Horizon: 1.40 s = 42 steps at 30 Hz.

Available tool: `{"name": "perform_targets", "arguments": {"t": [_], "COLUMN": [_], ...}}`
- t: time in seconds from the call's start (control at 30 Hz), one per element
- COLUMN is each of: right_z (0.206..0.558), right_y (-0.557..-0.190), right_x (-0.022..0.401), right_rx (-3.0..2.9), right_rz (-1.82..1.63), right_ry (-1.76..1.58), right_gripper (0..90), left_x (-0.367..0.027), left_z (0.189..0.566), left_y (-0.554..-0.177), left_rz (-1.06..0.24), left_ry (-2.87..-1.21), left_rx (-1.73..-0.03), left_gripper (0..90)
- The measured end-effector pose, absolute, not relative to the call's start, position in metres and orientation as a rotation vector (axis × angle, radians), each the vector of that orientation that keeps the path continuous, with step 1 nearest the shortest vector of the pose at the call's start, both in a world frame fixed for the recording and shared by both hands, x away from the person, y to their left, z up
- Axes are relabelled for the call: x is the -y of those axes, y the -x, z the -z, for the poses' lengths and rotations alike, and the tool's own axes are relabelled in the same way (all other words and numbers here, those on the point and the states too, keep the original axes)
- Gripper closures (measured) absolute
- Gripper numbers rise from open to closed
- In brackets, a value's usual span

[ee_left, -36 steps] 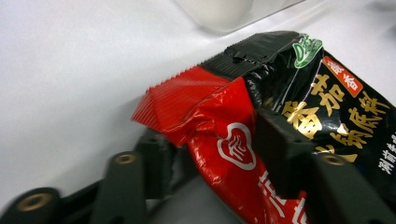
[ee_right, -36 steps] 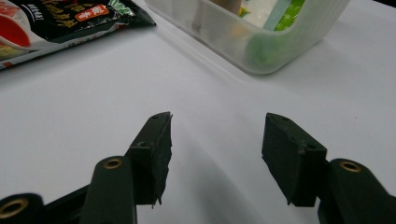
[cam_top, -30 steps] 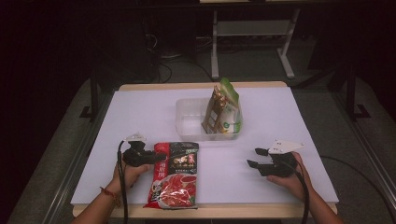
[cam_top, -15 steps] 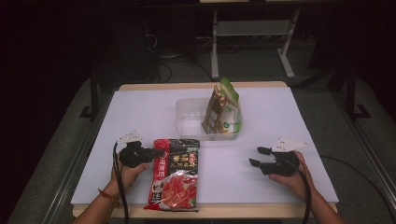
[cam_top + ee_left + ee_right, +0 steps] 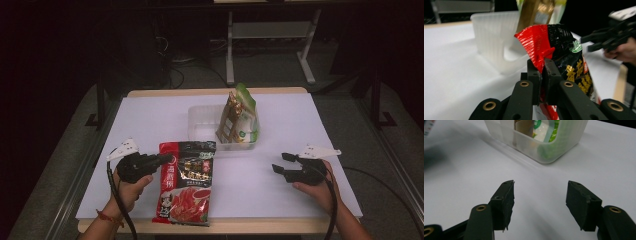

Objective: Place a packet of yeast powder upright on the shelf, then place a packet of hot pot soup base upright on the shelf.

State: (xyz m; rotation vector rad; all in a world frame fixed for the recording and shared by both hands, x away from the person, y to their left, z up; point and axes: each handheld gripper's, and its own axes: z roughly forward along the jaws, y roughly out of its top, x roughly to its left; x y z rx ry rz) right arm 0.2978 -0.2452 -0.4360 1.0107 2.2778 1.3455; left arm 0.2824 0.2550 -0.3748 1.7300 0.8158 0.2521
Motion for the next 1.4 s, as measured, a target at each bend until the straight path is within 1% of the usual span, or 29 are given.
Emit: {"name": "perform_targets", "arguments": {"t": [0.2,0.57,0.97,1.23,1.4], "right_z": [0.436,0.435,0.435,0.435,0.433], "right_y": [-0.299,-0.300,-0.300,-0.300,-0.296], "right_x": [0.249,0.256,0.260,0.258,0.261], "right_rx": [-2.263,-2.224,-2.208,-2.205,-2.195], "right_rz": [-1.350,-1.352,-1.355,-1.348,-1.352], "right_ry": [-1.035,-1.055,-1.077,-1.069,-1.064], "right_gripper": [38.4,38.2,38.2,37.9,37.7], "left_x": [-0.257,-0.250,-0.249,-0.246,-0.240], "left_z": [0.362,0.352,0.334,0.321,0.313], "left_y": [-0.278,-0.286,-0.286,-0.286,-0.291], "left_rz": [-0.275,-0.307,-0.388,-0.412,-0.463], "left_ry": [-1.684,-1.686,-1.632,-1.599,-1.582], "left_rx": [-0.781,-0.745,-0.725,-0.696,-0.698], "left_gripper": [86.9,87.4,87.8,87.9,87.9]}}
